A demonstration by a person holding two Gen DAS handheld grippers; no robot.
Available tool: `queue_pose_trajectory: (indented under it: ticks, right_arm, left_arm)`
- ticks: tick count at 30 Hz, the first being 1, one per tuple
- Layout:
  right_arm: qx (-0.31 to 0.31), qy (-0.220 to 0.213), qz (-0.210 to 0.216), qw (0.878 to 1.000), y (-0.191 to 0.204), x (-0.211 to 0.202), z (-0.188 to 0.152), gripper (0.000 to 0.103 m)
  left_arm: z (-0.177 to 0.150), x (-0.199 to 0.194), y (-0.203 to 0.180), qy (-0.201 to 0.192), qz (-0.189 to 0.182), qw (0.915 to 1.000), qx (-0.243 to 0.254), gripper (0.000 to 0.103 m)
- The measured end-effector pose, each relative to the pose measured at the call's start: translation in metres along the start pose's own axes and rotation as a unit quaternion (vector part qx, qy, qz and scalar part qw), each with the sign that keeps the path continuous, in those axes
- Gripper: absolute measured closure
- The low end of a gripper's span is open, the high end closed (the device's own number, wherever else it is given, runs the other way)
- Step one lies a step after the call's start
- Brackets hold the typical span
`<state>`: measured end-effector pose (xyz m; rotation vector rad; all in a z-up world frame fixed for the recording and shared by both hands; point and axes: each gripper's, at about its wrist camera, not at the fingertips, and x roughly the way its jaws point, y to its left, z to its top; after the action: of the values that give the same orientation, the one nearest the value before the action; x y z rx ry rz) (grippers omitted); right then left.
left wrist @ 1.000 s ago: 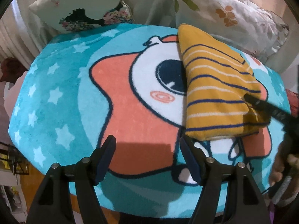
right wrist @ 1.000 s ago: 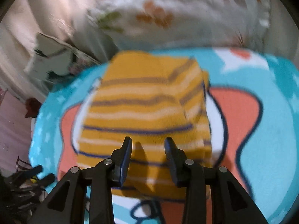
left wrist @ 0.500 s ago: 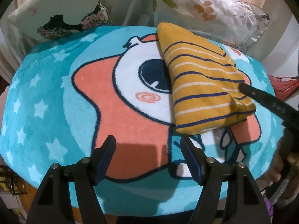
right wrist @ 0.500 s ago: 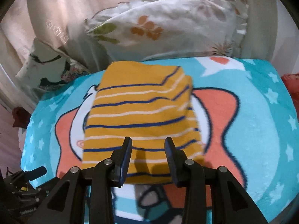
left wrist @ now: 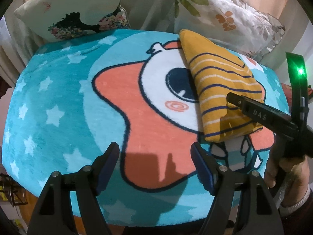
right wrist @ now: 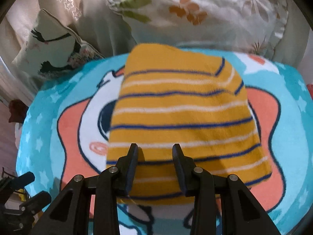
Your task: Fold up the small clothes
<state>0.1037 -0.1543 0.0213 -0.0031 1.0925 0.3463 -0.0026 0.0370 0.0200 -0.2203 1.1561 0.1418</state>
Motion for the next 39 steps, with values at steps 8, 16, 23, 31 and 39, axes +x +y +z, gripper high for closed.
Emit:
queue_pose_trajectory:
  ticks: [8,16,23,31,39]
  right_arm:
    - [0.009,0.020,-0.009,1.000,0.012,0.029,0.001,0.062]
    - [0.036,0.033,-0.008,0.999,0.000,0.018,-0.018,0.057]
    - [0.056,0.028,-0.030,0.998,-0.011,0.001,-0.042,0.057]
    - [0.080,0.013,-0.047,0.996,-0.013,-0.019,-0.059,0.053]
    - [0.096,-0.027,-0.063,0.993,-0.034,-0.041,-0.066,0.053]
  left_arm:
    - [0.003,-0.001,0.012,-0.001,-0.001,1.0000,0.002,0.028]
    - [0.003,0.005,0.012,0.009,-0.018,0.9997,0.014,0.028]
    - [0.002,0.007,0.012,0.014,-0.030,0.9989,0.034,0.028]
    - [0.000,0.016,0.003,0.025,-0.043,0.9975,0.051,0.028]
    - [0.002,0.012,-0.021,0.015,-0.040,0.9975,0.057,0.027]
